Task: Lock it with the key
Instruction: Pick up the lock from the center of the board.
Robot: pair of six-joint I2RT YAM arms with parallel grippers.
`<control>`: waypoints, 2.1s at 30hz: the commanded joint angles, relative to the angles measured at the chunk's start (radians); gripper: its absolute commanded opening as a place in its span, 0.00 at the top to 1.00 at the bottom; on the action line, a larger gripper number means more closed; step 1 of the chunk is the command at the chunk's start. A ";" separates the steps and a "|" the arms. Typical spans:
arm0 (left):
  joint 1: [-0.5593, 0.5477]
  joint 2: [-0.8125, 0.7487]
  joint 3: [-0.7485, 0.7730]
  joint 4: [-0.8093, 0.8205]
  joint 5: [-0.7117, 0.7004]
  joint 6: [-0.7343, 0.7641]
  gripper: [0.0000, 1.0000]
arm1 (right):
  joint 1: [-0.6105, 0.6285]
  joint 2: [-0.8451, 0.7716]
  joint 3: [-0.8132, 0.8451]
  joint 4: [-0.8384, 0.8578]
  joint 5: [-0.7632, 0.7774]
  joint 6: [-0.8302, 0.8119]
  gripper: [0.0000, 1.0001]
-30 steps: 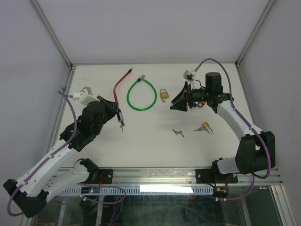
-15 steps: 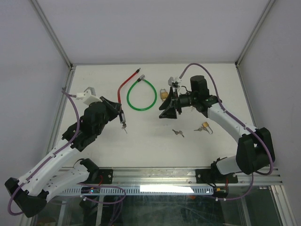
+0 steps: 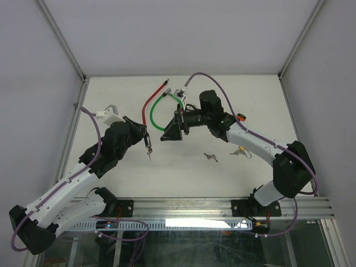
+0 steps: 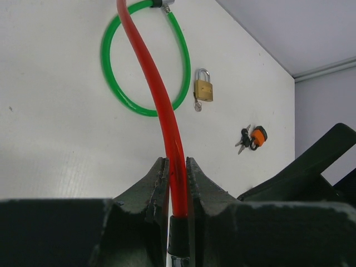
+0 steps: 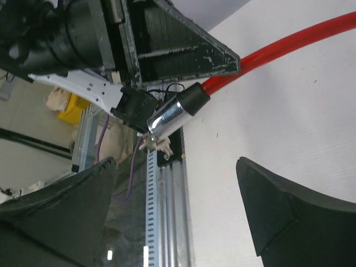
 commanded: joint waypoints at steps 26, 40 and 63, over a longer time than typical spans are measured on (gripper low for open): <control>-0.039 0.026 -0.006 0.126 0.001 -0.014 1.00 | 0.177 0.138 0.085 0.067 0.207 0.342 0.81; -0.039 -0.082 -0.132 0.286 0.065 0.052 0.32 | 0.097 0.020 -0.060 0.263 0.094 0.293 1.00; 0.044 -0.125 -0.423 1.030 0.278 0.103 0.01 | -0.023 -0.117 -0.168 0.332 -0.038 0.130 1.00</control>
